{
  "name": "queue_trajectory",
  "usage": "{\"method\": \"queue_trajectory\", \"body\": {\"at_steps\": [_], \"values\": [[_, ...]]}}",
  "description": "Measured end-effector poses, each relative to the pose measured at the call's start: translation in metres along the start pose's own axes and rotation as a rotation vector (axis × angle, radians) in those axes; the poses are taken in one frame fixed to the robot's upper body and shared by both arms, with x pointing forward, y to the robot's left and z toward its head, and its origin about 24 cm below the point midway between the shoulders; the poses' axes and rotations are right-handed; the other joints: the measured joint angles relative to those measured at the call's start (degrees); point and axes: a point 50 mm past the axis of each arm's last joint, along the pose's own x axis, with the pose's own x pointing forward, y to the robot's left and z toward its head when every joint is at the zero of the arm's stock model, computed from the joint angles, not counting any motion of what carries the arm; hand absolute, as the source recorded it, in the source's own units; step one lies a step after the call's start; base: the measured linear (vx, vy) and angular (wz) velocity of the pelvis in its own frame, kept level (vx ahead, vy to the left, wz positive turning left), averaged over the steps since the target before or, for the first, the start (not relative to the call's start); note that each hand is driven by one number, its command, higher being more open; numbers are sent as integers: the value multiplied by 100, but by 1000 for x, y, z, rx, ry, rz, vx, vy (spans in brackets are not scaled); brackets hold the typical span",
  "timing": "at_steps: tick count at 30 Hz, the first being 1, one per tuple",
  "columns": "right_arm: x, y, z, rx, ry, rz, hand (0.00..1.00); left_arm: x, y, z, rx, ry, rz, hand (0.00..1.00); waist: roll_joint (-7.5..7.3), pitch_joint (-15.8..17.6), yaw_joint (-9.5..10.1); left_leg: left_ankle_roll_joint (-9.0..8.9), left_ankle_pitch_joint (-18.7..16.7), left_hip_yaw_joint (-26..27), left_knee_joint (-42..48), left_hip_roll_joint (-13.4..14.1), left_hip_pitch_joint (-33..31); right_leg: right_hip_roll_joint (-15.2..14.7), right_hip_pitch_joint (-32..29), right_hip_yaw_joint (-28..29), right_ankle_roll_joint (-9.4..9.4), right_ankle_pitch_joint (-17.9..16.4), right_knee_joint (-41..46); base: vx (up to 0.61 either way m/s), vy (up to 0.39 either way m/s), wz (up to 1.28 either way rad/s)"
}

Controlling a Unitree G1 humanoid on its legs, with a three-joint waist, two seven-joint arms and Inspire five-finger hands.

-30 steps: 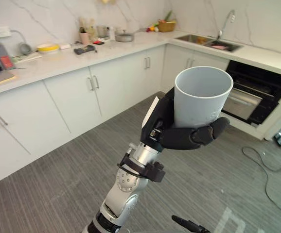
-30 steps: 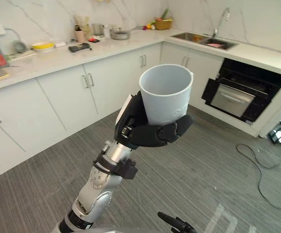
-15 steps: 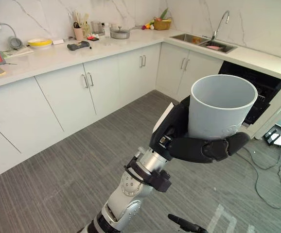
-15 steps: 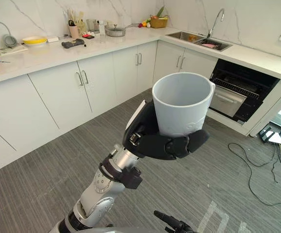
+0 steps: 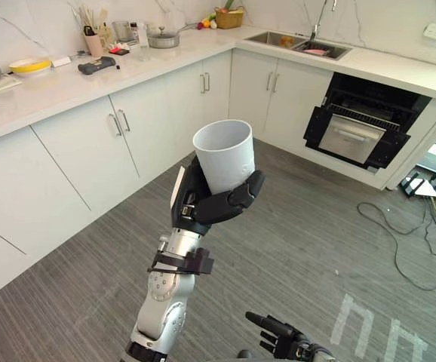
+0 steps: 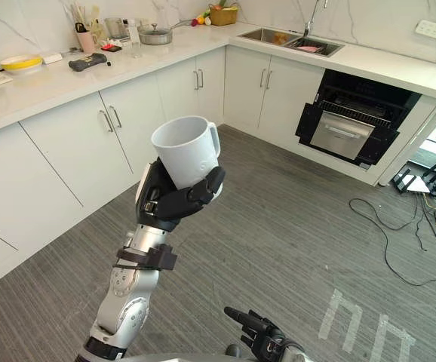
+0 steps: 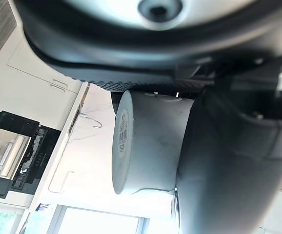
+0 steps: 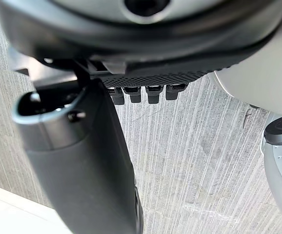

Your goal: Walk over to the sink, pick up the cup, carry it to the dishwasher, place the cup inside the dishwasher, then close the dishwasher door

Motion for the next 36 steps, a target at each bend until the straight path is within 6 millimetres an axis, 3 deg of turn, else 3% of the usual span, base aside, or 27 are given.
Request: {"method": "queue_trajectory", "body": {"at_steps": [3, 5, 7, 8, 9, 13, 15, 16, 17, 18, 19, 20, 21, 23, 25, 26, 27, 29, 30, 31, 32, 33, 34, 36], "values": [[-1, 1, 7, 23, -60, 10, 100, -6, 9, -1, 0, 4, 67, 0, -101, 77, 103, 33, 15, 221, -653, -97, 488, -192, -677, -296, 23, -497, 1690, -9, 56, -5], [-1, 2, 5, 41, -82, 18, 100, -7, 12, 0, 9, 2, 77, 0, -240, 134, 83, 83, 45, 228, -1026, -225, 749, -369, -740, -461, -15, -643, 2075, -119, 45, 35], [-1, 3, 3, 49, -90, 28, 100, -8, 16, 1, 17, -3, 91, 0, -276, 145, 94, 310, 38, 256, -1386, -281, 835, -429, -739, -528, -17, -649, 1928, -148, 40, 28], [0, 4, 3, 64, -98, 31, 100, -8, 20, 3, 26, -8, 106, 0, -243, 195, 91, 583, -102, 260, -1534, -270, 837, -392, -759, -522, -12, -652, 1808, -209, 50, -3], [3, 8, 4, 89, -101, 41, 100, -11, 28, 1, 45, 10, 128, 0, -334, 286, 140, 674, -152, 352, -1480, -299, 819, -382, -770, -384, 34, -615, 1788, -239, 37, -12], [1, 6, 5, 103, -115, 50, 100, -24, 37, -19, 63, 117, 170, 0, -284, 338, 82, 832, -400, 212, -1288, -234, 867, -350, -606, -202, 34, -739, 1919, -209, -9, 16], [-1, 0, 5, 91, -97, 39, 100, -29, 33, -23, 79, 145, 147, 0, -209, 274, 97, 926, -457, 119, -1321, -156, 887, -367, -480, -406, 19, -1129, 2169, 17, -91, 34], [-2, 1, 4, 73, -74, 41, 100, -35, 32, -21, 72, 145, 161, 0, -145, 301, 76, 616, -521, 109, -558, -66, 937, -344, -168, -583, 13, -1607, 2430, 210, -196, 47], [-5, -1, 13, 44, -92, 33, 100, -34, 24, -17, 53, 116, 152, 0, 56, 501, -33, 540, -566, -127, 1739, 213, 157, -230, 27, -780, -83, -2083, 2631, 205, -168, 50], [-7, -5, 13, 31, -85, 20, 100, -37, 22, -19, 42, 124, 160, 0, 155, 455, -13, 521, -262, -212, 2508, 359, -249, -153, 57, -773, -129, -2183, 2644, 278, -127, 12], [-11, -8, 9, -1, -59, 8, 100, -47, 21, -22, 26, 148, 188, 0, 286, 298, 167, 693, 687, -138, 3446, 570, -790, -26, 194, -630, -188, -2235, 2543, 234, -44, -36], [-12, -8, 6, -10, -50, 9, 100, -50, 20, -22, 17, 146, 204, 0, 323, 276, 243, 694, 1053, -113, 3896, 648, -1068, 22, 341, -561, -195, -2236, 2379, 370, -86, -48], [-13, -7, 5, -10, -51, 2, 100, -49, 18, -21, 11, 139, 204, 0, 338, 286, 274, 721, 980, -109, 4175, 698, -1393, 41, 455, -525, -226, -2231, 2243, 356, -101, -29], [-11, -3, 1, -31, -18, 0, 100, -49, 19, -20, 9, 133, 210, 0, 290, 280, 428, 717, 457, 101, 3695, 698, -1951, 74, 796, -258, -351, -2122, 1708, 415, -101, -48], [-7, 0, 1, -44, -3, 5, 100, -50, 26, -18, 23, 124, 228, 0, 257, 291, 476, 697, 194, 331, 2359, 609, -2000, 44, 1047, -67, -262, -1989, 1316, 462, -44, -59], [-4, 3, 3, -43, 6, 9, 100, -51, 30, -15, 32, 116, 239, 0, 220, 302, 469, 599, 310, 498, 317, 416, -1882, -34, 1292, 68, -230, -1966, 1047, 496, -4, -48], [-3, 4, 3, -41, 6, 15, 100, -51, 31, -15, 33, 116, 241, 0, 217, 303, 477, 587, 473, 497, -375, 342, -1871, -67, 1379, 113, -223, -1970, 949, 411, 31, -49], [-2, 5, 3, -42, -12, 36, 100, -53, 30, -16, 18, 118, 248, 0, 113, 360, 634, 434, 1357, 512, -1512, 124, -1844, -229, 1664, 363, -26, -2071, 887, 544, 118, -60], [-1, 6, 0, -41, -19, 44, 100, -53, 29, -17, 15, 122, 242, 0, 35, 346, 682, 569, 2050, 505, -1597, 30, -1725, -333, 1836, 443, 179, -2189, 949, 696, 165, -48], [0, 8, -2, -40, -20, 45, 100, -52, 28, -17, 20, 123, 232, 0, -62, 318, 668, 690, 2108, 520, -1546, -50, -1674, -441, 1898, 454, 281, -2253, 1011, 742, 152, 1], [2, 13, -2, -17, -31, 55, 100, -48, 27, -17, 22, 117, 213, 0, -278, 341, 612, 841, 1860, 534, -1228, -210, -1665, -633, 1901, 505, 353, -2263, 1266, 613, 118, 12], [5, 18, -6, 9, -20, 66, 100, -46, 27, -16, 24, 112, 207, 0, -402, 385, 634, 882, 1486, 587, -752, -203, -1664, -682, 1890, 642, 418, -2158, 1639, 587, 106, 9], [6, 21, -9, 19, -12, 71, 100, -47, 28, -16, 30, 117, 209, 0, -455, 354, 651, 879, 1321, 615, -561, -191, -1632, -691, 1887, 691, 416, -2079, 1834, 538, 104, -12], [9, 21, -26, 50, 41, 67, 100, -47, 32, -17, 66, 144, 178, 0, -569, 229, 588, 881, 805, 613, -45, -200, -1365, -710, 1845, 659, 395, -1513, 2695, 490, 80, 2]]}}
